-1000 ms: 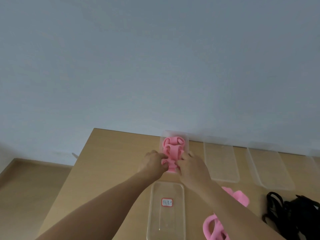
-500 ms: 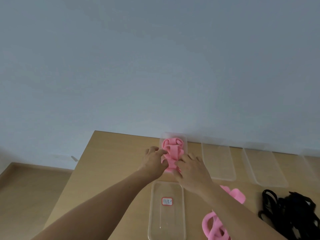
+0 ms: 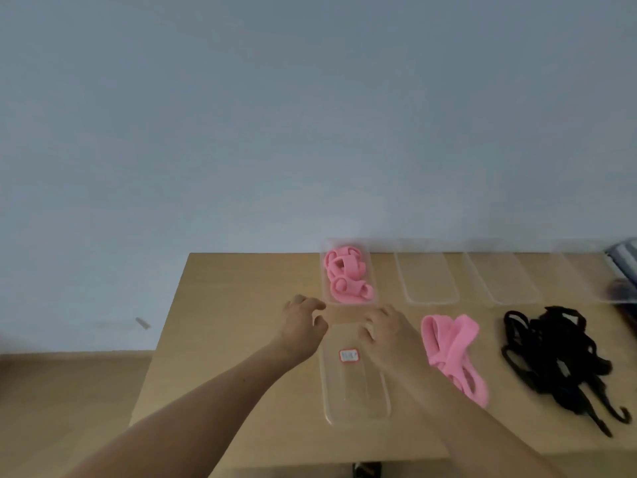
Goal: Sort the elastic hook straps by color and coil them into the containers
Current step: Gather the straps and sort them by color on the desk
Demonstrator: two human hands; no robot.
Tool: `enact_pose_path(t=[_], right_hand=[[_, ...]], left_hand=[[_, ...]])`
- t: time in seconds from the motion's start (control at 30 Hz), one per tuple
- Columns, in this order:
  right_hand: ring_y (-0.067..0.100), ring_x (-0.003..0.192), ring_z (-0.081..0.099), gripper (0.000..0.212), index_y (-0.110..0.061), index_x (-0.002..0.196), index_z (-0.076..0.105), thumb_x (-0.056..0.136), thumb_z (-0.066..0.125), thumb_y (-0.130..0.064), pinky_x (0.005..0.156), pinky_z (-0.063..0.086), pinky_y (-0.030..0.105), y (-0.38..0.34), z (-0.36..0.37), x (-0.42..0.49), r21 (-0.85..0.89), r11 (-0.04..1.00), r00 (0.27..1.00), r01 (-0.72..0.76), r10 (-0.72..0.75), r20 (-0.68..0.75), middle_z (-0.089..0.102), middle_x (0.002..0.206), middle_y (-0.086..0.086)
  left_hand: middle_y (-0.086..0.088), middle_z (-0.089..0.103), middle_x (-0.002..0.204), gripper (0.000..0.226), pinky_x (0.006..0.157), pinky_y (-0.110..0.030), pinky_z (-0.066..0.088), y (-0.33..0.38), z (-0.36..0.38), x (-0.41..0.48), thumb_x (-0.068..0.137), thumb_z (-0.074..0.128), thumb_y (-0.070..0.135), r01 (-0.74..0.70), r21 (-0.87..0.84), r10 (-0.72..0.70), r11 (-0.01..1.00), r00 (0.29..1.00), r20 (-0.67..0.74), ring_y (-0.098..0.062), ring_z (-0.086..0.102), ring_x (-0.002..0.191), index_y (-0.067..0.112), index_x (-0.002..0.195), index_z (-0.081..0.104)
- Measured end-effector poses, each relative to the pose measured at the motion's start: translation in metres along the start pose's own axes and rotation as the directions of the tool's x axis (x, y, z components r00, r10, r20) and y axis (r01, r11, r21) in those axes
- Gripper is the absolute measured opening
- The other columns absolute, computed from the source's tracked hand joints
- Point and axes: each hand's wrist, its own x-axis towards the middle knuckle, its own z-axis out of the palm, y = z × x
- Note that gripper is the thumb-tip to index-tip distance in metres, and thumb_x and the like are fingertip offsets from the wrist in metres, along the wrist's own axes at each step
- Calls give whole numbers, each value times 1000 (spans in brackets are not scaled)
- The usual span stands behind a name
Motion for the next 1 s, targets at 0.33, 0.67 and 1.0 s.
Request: enact_pose_path(t=[0.33,0.67,1.0], right_hand=[[27,107,51,90,-11,122,46,62,65,-76,74,37,34,-12,49,-20,-132,884,874,-449,465,142,47,121,8],[29,104,55,91,-10,117,44,53,77,-65,74,41,32,-14,57,-19,-27,839,834,-543,543,103,47,116,9],[4,68,61,19,-26,86,50,81,66,-35,58,44,20,-4,28,-19,362,878,950,-314,293,113,66,74,-9]], left_hand=[[-10,54,132,40,102,-33,42,-28,19,-25,93,52,17,77,17,-78,997,983,167,-27,55,118,15,133,58],[-8,55,129,40,101,-33,43,-38,14,-32,91,52,18,138,-23,-131,990,973,188,-24,56,116,15,131,59],[-4,61,125,38,93,-29,46,-31,-15,-16,95,54,24,129,-97,-116,987,985,129,-22,60,111,13,132,57]])
